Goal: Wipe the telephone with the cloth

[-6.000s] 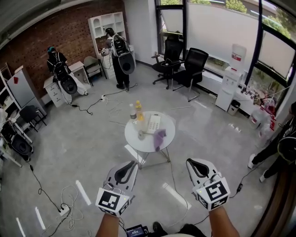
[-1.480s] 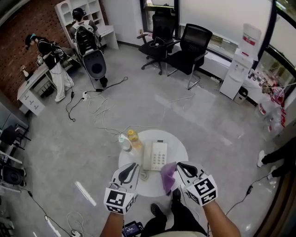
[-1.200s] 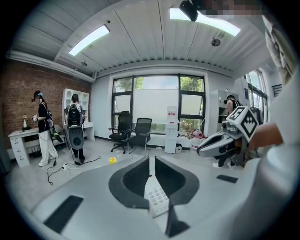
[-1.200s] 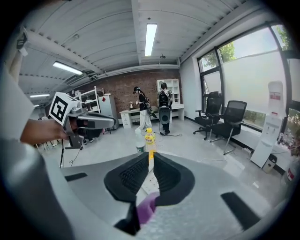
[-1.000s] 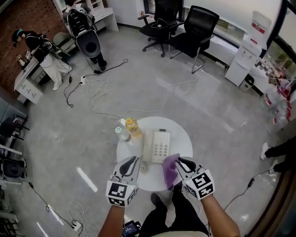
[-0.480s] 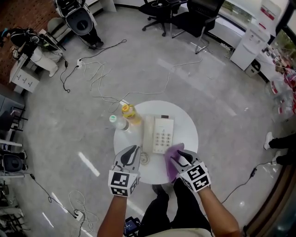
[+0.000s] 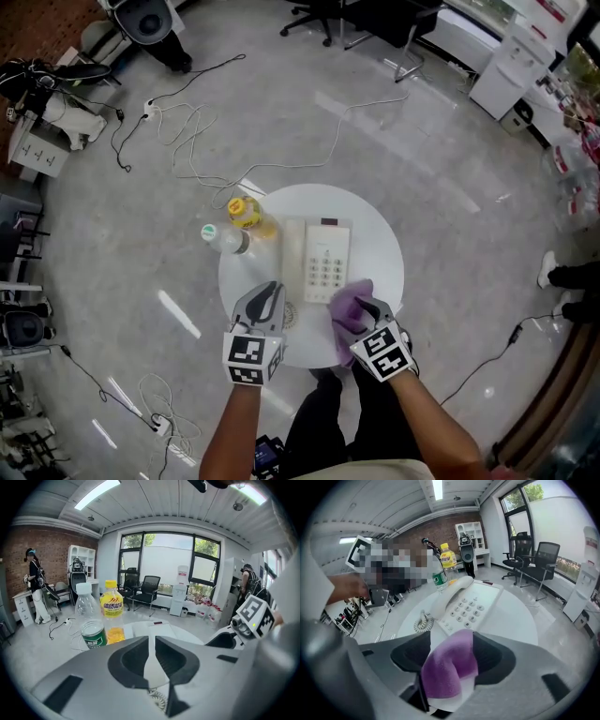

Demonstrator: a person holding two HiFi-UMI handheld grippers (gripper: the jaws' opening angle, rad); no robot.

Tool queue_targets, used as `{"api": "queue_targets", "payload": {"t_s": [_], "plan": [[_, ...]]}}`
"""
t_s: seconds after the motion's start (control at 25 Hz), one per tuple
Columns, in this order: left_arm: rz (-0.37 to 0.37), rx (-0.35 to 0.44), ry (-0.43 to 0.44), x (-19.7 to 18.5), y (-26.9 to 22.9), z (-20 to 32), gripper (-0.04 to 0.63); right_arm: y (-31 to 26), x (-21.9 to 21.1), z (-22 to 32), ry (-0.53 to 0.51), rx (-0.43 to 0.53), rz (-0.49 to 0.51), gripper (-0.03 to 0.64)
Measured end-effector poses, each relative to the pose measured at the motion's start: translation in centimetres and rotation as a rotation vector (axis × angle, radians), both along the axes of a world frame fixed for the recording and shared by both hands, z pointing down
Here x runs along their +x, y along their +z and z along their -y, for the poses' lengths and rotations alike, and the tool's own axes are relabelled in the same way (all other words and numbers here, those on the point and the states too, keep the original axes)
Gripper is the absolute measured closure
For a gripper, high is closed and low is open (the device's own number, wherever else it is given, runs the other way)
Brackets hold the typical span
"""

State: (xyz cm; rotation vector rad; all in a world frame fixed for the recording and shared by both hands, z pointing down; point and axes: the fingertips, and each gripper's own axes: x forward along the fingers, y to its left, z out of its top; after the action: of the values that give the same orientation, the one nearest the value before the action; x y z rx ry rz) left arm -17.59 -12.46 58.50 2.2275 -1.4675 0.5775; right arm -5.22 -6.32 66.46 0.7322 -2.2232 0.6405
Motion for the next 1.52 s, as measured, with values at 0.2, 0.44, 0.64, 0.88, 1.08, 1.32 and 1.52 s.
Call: {"api": "queue_targets", "payload": {"t_s": [0.2, 0.44, 0.64, 0.88, 1.08, 1.32, 1.52], "plan": [[0.001, -0.012, -0.01, 0.3, 1.3, 1.1, 0.558, 2.5, 0.1, -0.6, -0.041, -0.033, -0.097, 0.331], [0.0, -0.019, -0.019, 0.9, 2.4, 2.6, 0.558, 4.3, 0.3, -0.7, -0.063, -0.021, -0.177, 0.374], [0.02, -0.018, -0.025, 1.2, 3.4, 3.6, 0.558, 5.1, 1.0, -0.6, -0.056, -0.011, -0.21, 0.492], [0.065, -0.017, -0.049, 1.3, 4.2, 4.8, 0.557, 4.5, 1.7, -0.4, 0.012, -0.061, -0.147, 0.565], [0.11, -0.035, -0.071, 1.2, 5.5, 5.8, 0.463, 2.9, 2.4, 0.8, 0.065, -0.046, -0.094, 0.566], [0.202, -0.089, -0.088, 1.6, 8.1, 6.8, 0.371, 1.2, 3.1, 2.2, 0.086, -0.015, -0.057, 0.566], [0.274, -0.153, -0.072, 1.9, 9.9, 7.0, 0.359, 0.4, 3.2, 3.2, 0.11, 0.003, -0.022, 0.565]]}}
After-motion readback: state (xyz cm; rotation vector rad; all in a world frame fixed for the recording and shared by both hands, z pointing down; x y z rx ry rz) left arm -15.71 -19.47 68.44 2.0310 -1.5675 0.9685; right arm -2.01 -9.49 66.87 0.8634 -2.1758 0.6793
